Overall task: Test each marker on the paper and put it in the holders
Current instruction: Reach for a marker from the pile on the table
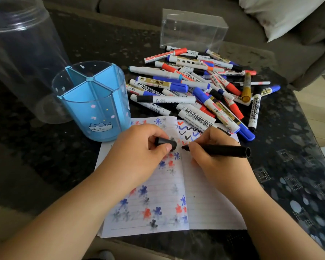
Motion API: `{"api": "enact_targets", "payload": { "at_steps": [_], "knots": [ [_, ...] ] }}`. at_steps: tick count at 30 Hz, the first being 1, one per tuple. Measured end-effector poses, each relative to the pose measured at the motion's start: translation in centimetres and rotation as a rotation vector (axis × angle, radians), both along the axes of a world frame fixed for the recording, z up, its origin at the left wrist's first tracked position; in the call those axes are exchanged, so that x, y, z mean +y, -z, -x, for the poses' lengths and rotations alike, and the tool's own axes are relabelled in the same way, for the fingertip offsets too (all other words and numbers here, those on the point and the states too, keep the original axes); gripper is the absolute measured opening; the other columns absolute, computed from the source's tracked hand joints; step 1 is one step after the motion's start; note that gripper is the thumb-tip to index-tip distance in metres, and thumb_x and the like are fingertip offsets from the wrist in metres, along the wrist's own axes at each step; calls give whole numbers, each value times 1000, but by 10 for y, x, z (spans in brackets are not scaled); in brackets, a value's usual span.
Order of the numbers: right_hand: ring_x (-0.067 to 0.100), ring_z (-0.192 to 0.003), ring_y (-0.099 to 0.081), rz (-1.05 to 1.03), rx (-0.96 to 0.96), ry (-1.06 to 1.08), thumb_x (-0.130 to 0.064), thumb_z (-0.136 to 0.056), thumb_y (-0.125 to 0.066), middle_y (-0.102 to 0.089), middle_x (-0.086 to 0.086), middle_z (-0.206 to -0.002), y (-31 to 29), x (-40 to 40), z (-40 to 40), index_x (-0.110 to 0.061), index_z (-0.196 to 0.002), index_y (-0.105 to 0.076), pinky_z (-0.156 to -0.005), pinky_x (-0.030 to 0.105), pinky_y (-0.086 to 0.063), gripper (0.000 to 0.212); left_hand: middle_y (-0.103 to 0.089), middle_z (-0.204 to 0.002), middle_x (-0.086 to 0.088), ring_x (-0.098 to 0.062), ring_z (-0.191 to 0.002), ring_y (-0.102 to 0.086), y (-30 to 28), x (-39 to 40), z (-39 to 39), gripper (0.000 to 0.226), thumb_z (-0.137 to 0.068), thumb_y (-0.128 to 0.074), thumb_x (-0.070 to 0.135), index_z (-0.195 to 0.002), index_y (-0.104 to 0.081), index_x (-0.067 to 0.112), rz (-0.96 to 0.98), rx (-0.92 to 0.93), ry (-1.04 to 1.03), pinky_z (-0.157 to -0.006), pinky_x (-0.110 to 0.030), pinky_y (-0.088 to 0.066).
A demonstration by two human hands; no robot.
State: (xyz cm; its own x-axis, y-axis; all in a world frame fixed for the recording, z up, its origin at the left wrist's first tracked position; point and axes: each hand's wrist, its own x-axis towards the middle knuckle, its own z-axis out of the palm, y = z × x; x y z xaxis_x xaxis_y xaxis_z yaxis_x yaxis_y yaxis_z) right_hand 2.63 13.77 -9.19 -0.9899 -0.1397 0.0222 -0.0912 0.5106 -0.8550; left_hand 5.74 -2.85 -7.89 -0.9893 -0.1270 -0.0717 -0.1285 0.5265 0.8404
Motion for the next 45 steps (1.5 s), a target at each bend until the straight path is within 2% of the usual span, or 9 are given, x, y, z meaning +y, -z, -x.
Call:
{"api": "enact_targets", "payload": {
  "at_steps": [5,9,13,15,20,24,31,41,45],
  "knots": [
    [29,-62,-56,-9,2,20,-18,-80,-64,-62,14,-64,-2,4,-1,-12,-68,-55,-50,35,-43,16,-66,-74,12,1,-69,-60,0,-1,0,12,-84,-66,25,-79,-62,36,16,2,21,-66,-18,-49],
    [20,-53,-52,40,-1,66,-22,-80,-65,-61,7,-59,0,6,-2,-18,-67,-57,-50,32,-42,16,-66,-76,11,-1,-70,-60,-1,1,-1,10,-87,-60,27,-82,-61,35,13,21,34,-67,-17,-47],
    [10,-54,-50,345,-78,16,-29,-75,-76,-57,-6,-56,-17,17,-4,-25,-71,-63,-53,23,-43,15,-71,-77,6,-9,-74,-66,-8,4,0,13,-90,-57,19,-87,-64,30,-275,-11,2,-74,-25,-52],
    [11,-54,-51,514,-71,-39,-24,-75,-69,-55,-3,-56,-26,21,-5,-26,-72,-66,-59,32,-43,5,-72,-75,7,-3,-70,-67,-14,8,1,20,-91,-56,10,-89,-65,27,-482,-53,-9,-69,-17,-54],
    [16,-49,-43,672,-43,2,-23,-83,-48,-50,6,-53,-29,27,-4,-19,-68,-68,-57,42,-31,25,-71,-72,4,-1,-66,-65,-18,18,0,19,-90,-53,3,-98,-66,14,-646,-96,46,-62,-11,-50],
    [17,-48,-40,629,-67,-5,-22,-82,-49,-48,4,-49,-30,31,-4,-18,-65,-65,-54,39,-29,23,-72,-76,5,-3,-72,-67,-18,22,0,19,-90,-53,6,-99,-66,16,-591,-92,117,-72,-19,-53],
    [12,-41,-33,679,-91,25,-22,-83,-65,-40,1,-46,-33,39,-5,-11,-66,-48,-44,24,-28,27,-72,-77,8,-4,-71,-67,-16,30,0,16,-90,-54,12,-94,-65,23,-364,-41,295,-72,-15,-51],
    [10,-40,-23,879,-51,110,-9,-88,-57,-24,1,-49,-27,41,-7,-17,-56,-39,-45,27,-20,37,-67,-66,6,-1,-58,-57,-20,50,-6,17,-88,-56,16,-78,-65,25,-392,33,322,-59,-11,-44],
    [8,-40,-25,924,-33,122,-5,-88,-54,-25,-2,-48,-24,37,-10,-15,-56,-34,-42,21,-27,40,-67,-66,6,0,-59,-58,-18,52,-6,16,-88,-57,15,-80,-67,25,-393,39,320,-59,-10,-45]
  ]
}}
